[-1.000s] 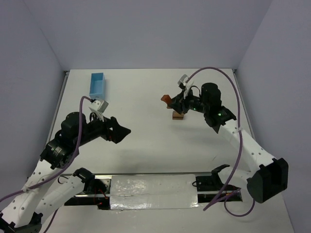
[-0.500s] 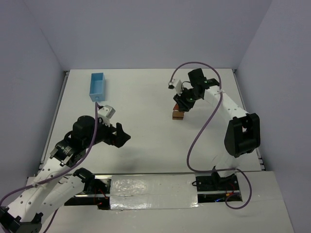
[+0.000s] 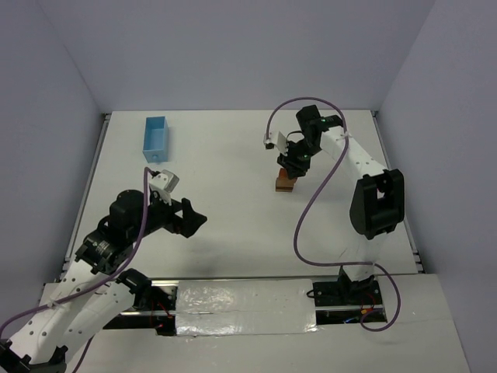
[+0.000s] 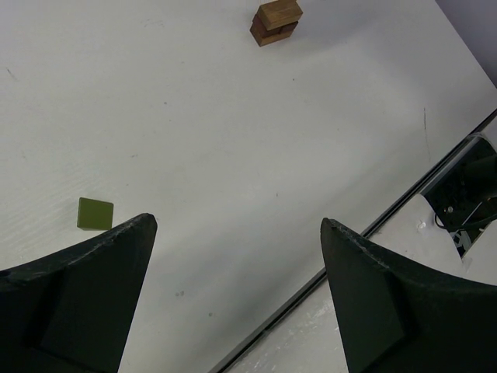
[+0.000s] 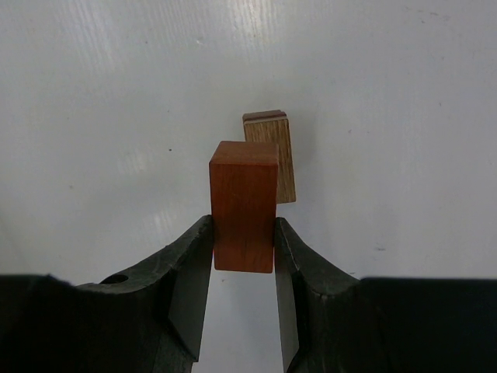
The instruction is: Build the wood block tower
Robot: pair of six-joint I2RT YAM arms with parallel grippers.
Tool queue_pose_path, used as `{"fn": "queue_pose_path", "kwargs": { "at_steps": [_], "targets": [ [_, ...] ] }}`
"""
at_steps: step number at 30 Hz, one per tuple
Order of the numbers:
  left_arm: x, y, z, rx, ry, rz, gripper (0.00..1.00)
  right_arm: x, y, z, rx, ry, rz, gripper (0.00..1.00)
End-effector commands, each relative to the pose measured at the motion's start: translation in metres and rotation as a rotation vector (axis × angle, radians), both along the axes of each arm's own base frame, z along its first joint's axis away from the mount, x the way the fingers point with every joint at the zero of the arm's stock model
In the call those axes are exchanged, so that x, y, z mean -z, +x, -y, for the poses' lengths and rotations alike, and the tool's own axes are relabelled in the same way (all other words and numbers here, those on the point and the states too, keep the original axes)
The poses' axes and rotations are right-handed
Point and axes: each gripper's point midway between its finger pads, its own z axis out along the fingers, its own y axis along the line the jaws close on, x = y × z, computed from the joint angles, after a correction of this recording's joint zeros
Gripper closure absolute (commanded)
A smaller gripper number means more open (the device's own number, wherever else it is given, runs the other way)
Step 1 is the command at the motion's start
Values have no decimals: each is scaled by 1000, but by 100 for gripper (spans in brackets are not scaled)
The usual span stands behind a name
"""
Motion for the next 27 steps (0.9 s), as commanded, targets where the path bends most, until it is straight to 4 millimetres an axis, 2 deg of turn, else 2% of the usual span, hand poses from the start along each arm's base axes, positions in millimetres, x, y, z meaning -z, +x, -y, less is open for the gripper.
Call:
{"fn": "queue_pose_path", "kwargs": {
  "at_steps": [1,4,9,13,27],
  "targets": [
    [-11,4,0,-8,-18,52,0,-11,5,2,-84,-13,49,100],
    [-10,4,0,-8,-17,51,0,-9,8,0,-100,-14,42,100],
    [-9,5,0,-10,-15,46,1,6,17,3,-101,-45,31,100],
    [-9,5,1,-6,-17,47,0,10,25,1,-111,-42,50,96],
    [-7,5,3,1,-16,39,0,25,29,-2,-125,-61,9,94]
  ]
}}
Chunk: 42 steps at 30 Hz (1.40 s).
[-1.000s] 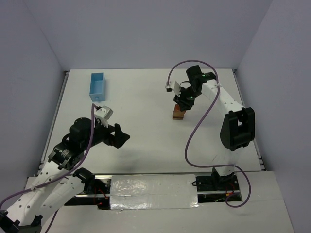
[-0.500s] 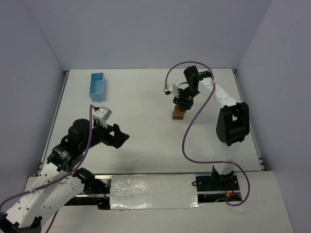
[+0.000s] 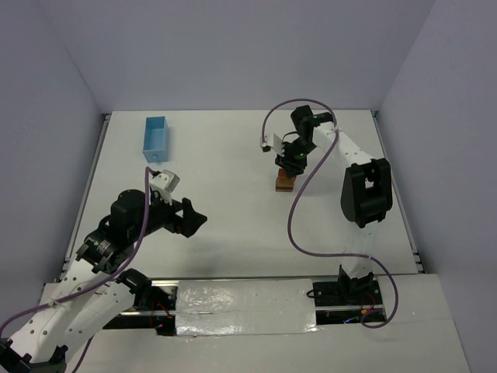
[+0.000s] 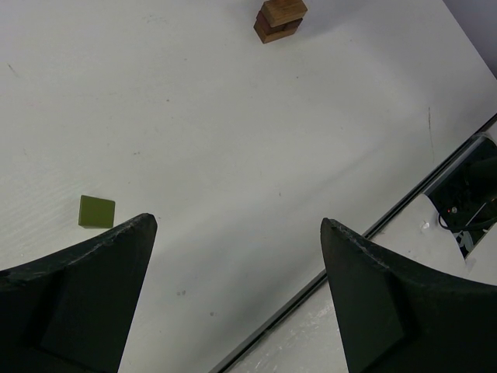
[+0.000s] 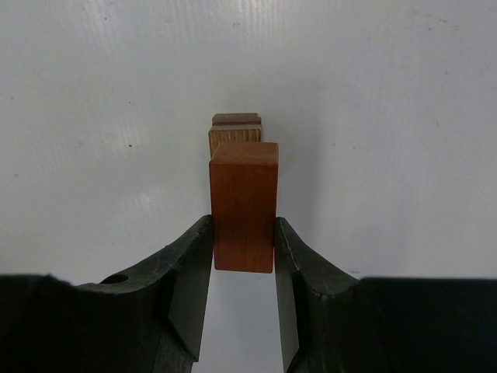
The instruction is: Build the wood block tower
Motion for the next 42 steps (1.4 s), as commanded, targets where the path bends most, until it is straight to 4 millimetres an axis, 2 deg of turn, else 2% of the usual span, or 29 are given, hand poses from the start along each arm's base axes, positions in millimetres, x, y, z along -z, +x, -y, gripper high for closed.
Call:
{"fn": "queue_pose_path", "kwargs": {
  "at_steps": [1,5,29,42],
  "targets": [
    [-9,3,4,11,-20,40,1,-1,4,-3,-16,1,14,93],
    [-8,3,4,12,-19,37,1,4,2,-5,-23,0,0,93],
    [-5,3,7,26,-17,27,1,7,-5,-1,-15,-29,-12,86],
    [-3,3,9,38,-15,18,0,4,-9,-11,-32,-20,-18,83]
  ]
}}
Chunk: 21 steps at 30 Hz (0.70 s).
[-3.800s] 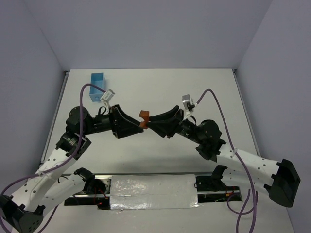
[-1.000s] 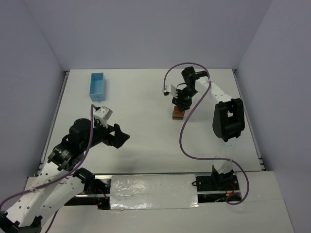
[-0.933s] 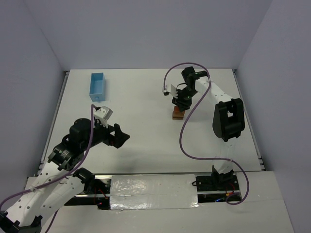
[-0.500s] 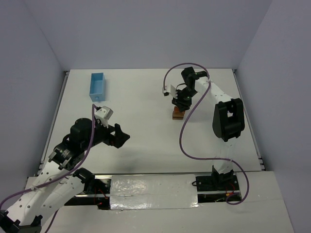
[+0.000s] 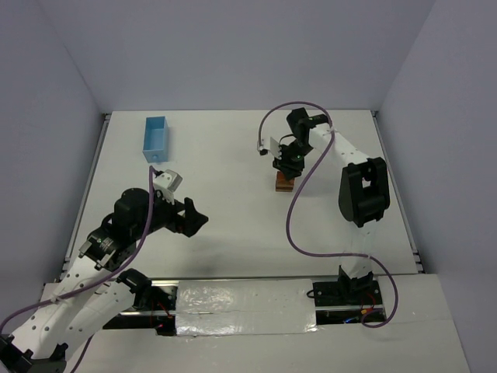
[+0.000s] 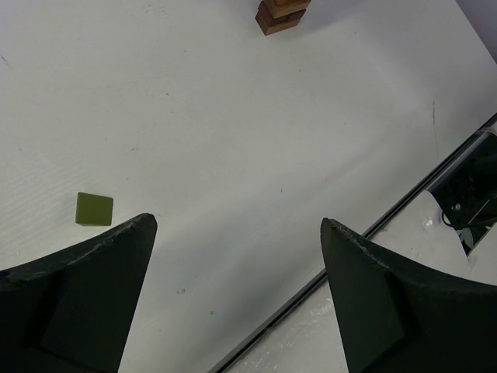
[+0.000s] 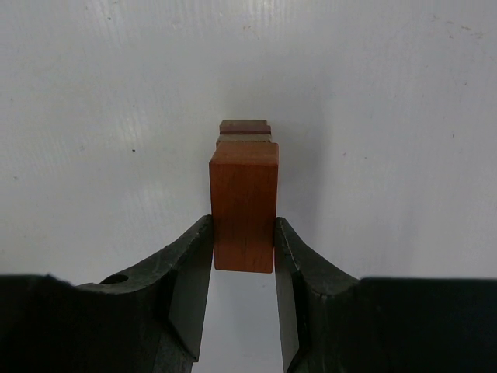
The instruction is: Build the wood block tower
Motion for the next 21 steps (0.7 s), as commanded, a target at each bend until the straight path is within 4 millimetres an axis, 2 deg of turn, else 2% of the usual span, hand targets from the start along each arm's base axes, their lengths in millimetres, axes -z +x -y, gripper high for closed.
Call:
{"fn": "queue_pose_path", "kwargs": {
  "at_steps": [1,5,15,17,21],
  "targets": [
    [-9,1,7,33,-24,36,1,-7,-5,-4,-11,5,0,83],
    [-9,1,8,38,-24,36,1,-5,-5,-3,0,-3,-3,80],
    [-9,-1,10,49,-26,34,1,-6,-4,0,8,-21,3,79],
    [-8,-1,10,49,-25,33,0,-6,-4,1,13,-24,0,72],
    [-9,-1,10,51,-26,35,1,-6,-5,-2,3,-10,-5,72]
  ]
}}
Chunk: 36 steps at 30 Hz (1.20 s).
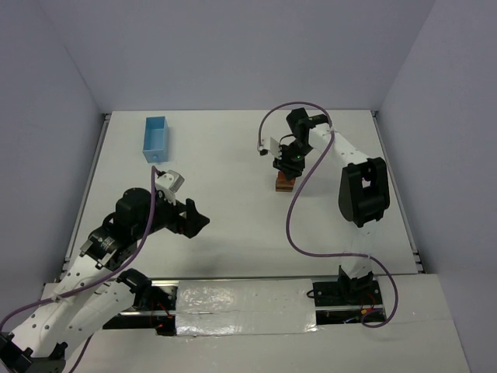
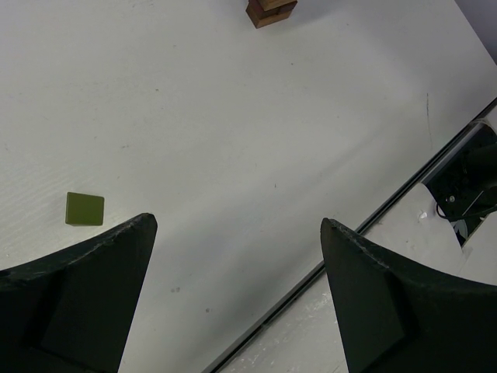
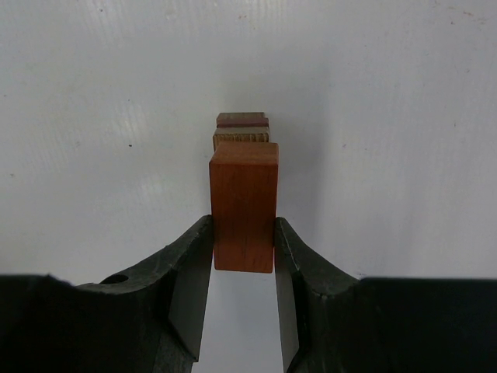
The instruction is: Build the wood block tower
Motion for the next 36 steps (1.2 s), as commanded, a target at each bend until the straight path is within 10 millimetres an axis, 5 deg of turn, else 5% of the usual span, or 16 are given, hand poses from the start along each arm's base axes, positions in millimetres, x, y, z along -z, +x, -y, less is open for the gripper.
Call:
{"fn": "queue_pose_path", "kwargs": {
  "at_steps": [1,16,18,28,30,36],
  "targets": [
    [-10,1,5,24,-25,47,0,-6,-5,-4,-9,14,-7,72],
    [-11,0,8,38,-26,48,1,-2,-6,-7,-11,22,-19,71],
    [-11,-1,8,38,-26,50,1,-1,-6,-7,-9,22,-24,62],
    [-13,-2,8,41,-30,55,1,3,-6,-7,-1,20,-29,61],
    [-12,-2,8,43,-29,54,1,3,-7,-9,-7,25,-33,46],
    [-12,-3,9,49,-31,55,2,3,-6,-9,-2,28,-31,45]
  ]
}}
